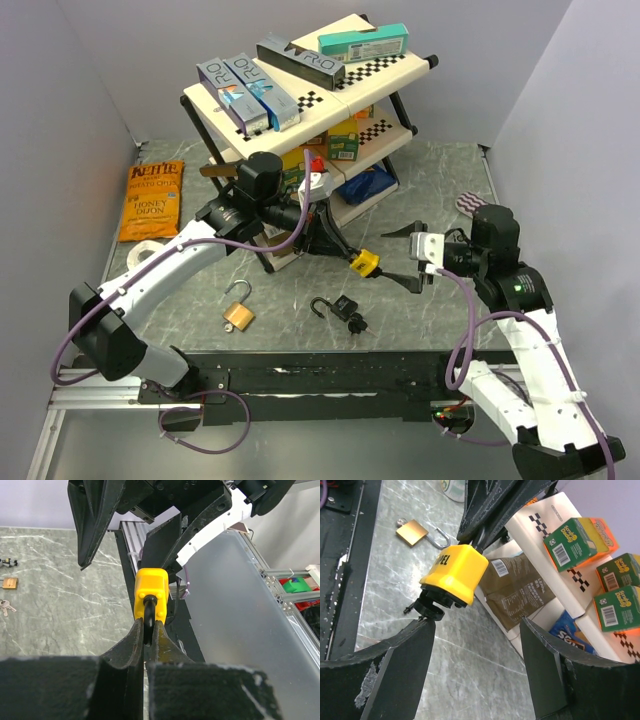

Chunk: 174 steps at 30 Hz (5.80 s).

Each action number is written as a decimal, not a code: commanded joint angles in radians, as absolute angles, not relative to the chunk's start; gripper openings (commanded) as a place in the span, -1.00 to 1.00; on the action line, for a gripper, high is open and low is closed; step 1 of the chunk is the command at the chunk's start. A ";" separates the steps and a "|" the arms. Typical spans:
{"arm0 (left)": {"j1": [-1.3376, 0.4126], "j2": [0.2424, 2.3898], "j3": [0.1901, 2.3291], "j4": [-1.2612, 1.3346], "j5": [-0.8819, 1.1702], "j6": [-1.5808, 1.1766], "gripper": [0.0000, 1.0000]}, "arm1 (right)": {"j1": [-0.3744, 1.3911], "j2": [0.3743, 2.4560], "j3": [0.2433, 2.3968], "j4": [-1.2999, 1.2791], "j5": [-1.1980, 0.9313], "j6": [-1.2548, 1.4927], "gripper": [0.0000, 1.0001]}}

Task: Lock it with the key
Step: Adjust the lock.

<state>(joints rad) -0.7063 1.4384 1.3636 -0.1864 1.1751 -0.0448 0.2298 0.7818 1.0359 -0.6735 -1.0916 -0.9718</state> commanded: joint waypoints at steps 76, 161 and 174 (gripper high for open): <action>-0.776 1.623 1.601 -0.773 1.172 0.515 -0.98 | 0.356 0.888 1.123 -0.227 -0.928 -0.801 0.08; -0.703 1.450 1.373 -0.117 1.278 0.006 -0.98 | 0.356 0.847 1.152 -0.710 -1.032 -0.979 0.65; -0.703 1.445 1.371 -0.113 1.296 0.006 -0.98 | 0.376 0.847 1.108 -0.723 -0.994 -1.063 0.48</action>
<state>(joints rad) -0.6960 1.4830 1.3670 -0.1619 1.2419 -0.0006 0.3656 0.8547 1.1107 -0.7570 -0.9867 -1.0035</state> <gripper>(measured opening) 0.049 0.745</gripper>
